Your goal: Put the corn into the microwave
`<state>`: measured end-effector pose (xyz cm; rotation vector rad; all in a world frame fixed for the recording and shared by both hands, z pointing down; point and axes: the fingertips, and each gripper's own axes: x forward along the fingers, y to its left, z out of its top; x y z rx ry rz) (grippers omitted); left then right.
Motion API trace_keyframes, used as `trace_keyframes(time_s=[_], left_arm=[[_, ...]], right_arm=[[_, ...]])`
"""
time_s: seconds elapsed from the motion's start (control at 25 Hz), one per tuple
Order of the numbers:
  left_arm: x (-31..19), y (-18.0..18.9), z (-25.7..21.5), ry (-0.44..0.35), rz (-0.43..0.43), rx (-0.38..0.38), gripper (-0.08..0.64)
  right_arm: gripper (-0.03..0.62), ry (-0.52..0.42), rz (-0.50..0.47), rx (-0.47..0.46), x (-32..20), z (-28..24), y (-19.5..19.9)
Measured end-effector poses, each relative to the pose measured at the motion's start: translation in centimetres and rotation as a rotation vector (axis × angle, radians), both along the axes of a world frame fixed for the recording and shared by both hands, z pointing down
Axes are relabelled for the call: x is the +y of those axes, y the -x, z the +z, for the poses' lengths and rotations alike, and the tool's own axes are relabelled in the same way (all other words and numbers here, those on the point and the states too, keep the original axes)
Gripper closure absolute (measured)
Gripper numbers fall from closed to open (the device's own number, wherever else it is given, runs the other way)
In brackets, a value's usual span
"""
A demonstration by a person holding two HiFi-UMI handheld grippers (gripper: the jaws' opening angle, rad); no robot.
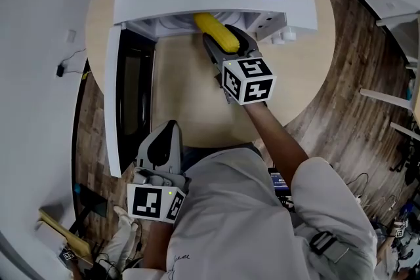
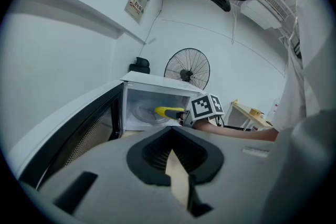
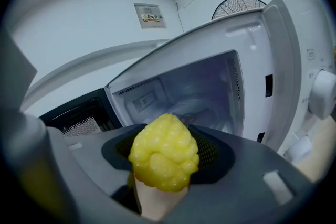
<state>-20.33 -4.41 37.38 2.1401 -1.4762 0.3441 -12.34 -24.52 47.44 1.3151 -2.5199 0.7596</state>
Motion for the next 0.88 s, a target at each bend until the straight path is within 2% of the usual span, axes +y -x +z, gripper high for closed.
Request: trace_keyframes(time_s=[0.88], left_arm=[[-0.2, 1.3, 0.6, 0.023, -0.018, -0.003, 0.569]], right_arm=[[0.334, -0.009, 0.037, 0.050, -4.6, 2.5, 1.4]])
